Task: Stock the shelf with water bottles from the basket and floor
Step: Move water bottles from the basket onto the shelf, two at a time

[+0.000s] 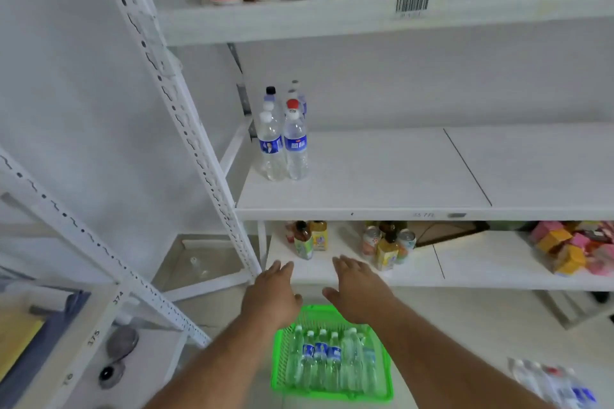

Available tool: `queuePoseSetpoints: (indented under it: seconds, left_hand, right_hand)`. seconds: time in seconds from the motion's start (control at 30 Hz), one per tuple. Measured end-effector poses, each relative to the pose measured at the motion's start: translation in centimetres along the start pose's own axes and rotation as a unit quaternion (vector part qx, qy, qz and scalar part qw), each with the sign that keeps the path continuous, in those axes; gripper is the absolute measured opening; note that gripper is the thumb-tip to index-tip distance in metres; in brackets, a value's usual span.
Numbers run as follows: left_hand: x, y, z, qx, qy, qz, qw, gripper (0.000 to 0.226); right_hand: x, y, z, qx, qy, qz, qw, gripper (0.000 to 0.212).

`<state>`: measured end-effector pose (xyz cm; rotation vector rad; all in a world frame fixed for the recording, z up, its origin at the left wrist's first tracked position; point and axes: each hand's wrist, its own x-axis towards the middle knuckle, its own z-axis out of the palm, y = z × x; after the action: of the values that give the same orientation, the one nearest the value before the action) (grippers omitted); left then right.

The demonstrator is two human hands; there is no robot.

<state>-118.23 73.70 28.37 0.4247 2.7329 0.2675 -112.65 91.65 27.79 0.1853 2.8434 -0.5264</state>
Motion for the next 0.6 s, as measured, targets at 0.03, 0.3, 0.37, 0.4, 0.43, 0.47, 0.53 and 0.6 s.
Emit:
queuePoseSetpoints:
  seconds: [0.03,0.3,0.37,0.4,0.43,0.47,0.53,0.6]
  left_hand:
    - [-0.4,-0.3,0.6,-0.004,-0.005,0.003,1.0,0.079]
    - [-4.0,-4.0,7.6,-0.027,-0.092,0.004,0.995,0.078]
    - [-5.0,-4.8,9.4,-0.033,-0.12,0.005,0.992,0.078]
    - [-5.4,-5.2,10.3,-0.034,-0.131,0.006,0.991,0.078]
    - [-5.8,-5.5,11.0,-0.034,-0.139,0.007,0.99,0.078]
    - [-6.1,-5.7,11.7,-0.035,-0.146,0.008,0.989,0.079]
    - [-6.6,-5.9,12.8,-0.042,-0.156,0.007,0.987,0.079]
    - [-6.8,-5.9,13.6,-0.052,-0.17,0.007,0.984,0.079]
  right_hand:
    - [-0.6,0.2,0.6,0.005,-0.002,0.009,1.0,0.078]
    - [-5.6,1.5,7.9,0.027,-0.072,0.109,0.991,0.078]
    - [-7.0,1.6,9.8,0.024,-0.091,0.132,0.987,0.078]
    - [-7.7,1.7,10.6,0.024,-0.098,0.141,0.985,0.078]
    - [-8.3,1.7,11.4,0.025,-0.104,0.15,0.983,0.077]
    - [-8.9,1.7,12.0,0.025,-0.109,0.156,0.981,0.077]
    - [-9.9,2.0,13.1,0.023,-0.122,0.167,0.978,0.077]
    - [-10.5,2.4,13.9,0.029,-0.132,0.179,0.975,0.078]
